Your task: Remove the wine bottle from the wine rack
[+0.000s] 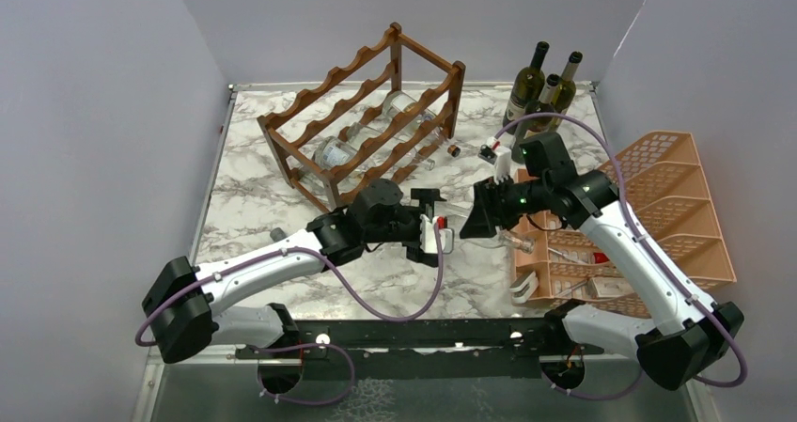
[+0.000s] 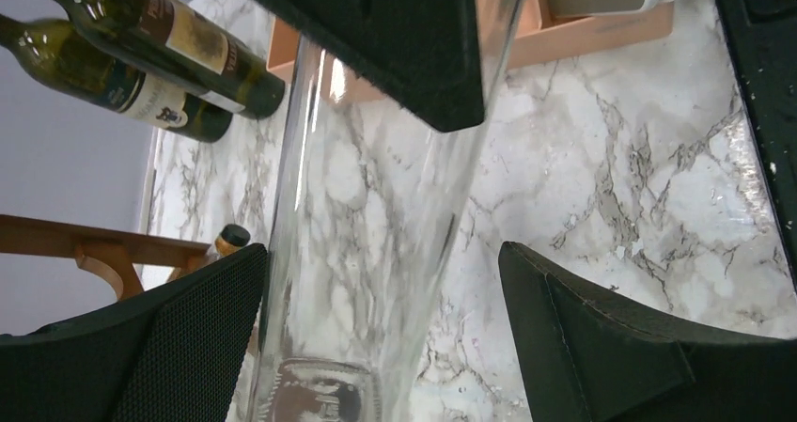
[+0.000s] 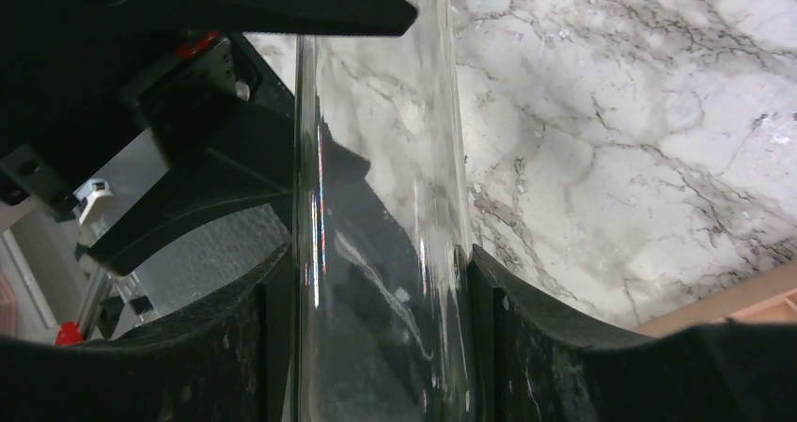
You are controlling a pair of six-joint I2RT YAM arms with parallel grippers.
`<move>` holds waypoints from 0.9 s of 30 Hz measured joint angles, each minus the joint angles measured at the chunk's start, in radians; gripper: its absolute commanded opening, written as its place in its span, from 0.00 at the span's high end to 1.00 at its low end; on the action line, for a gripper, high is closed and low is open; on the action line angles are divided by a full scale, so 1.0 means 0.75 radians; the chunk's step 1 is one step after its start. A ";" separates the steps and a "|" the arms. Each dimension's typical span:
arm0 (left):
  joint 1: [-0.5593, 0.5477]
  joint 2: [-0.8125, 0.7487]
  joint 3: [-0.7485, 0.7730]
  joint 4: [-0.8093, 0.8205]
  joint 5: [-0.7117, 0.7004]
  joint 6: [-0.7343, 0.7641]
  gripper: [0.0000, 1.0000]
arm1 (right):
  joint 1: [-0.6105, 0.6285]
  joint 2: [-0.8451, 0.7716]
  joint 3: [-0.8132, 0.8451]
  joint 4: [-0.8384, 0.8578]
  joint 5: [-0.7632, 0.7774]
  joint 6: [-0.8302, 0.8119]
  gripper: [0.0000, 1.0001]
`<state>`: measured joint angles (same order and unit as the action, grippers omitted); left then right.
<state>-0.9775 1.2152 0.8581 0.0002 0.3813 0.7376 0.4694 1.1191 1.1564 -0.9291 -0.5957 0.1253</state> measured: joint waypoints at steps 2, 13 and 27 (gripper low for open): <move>0.000 0.018 -0.019 0.024 -0.023 0.000 0.01 | 0.000 0.000 -0.015 0.000 -0.019 -0.009 0.99; 0.000 0.071 -0.040 0.109 -0.064 -0.031 0.12 | -0.007 0.040 -0.071 0.008 -0.064 -0.029 0.99; -0.048 0.122 -0.040 0.152 0.055 -0.117 0.14 | -0.008 0.077 -0.082 0.022 -0.129 -0.028 0.99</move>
<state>-1.0138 1.3064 0.8284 0.1143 0.4229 0.6495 0.4637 1.1770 1.0946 -0.9123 -0.6926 0.1043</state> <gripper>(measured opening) 0.919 0.614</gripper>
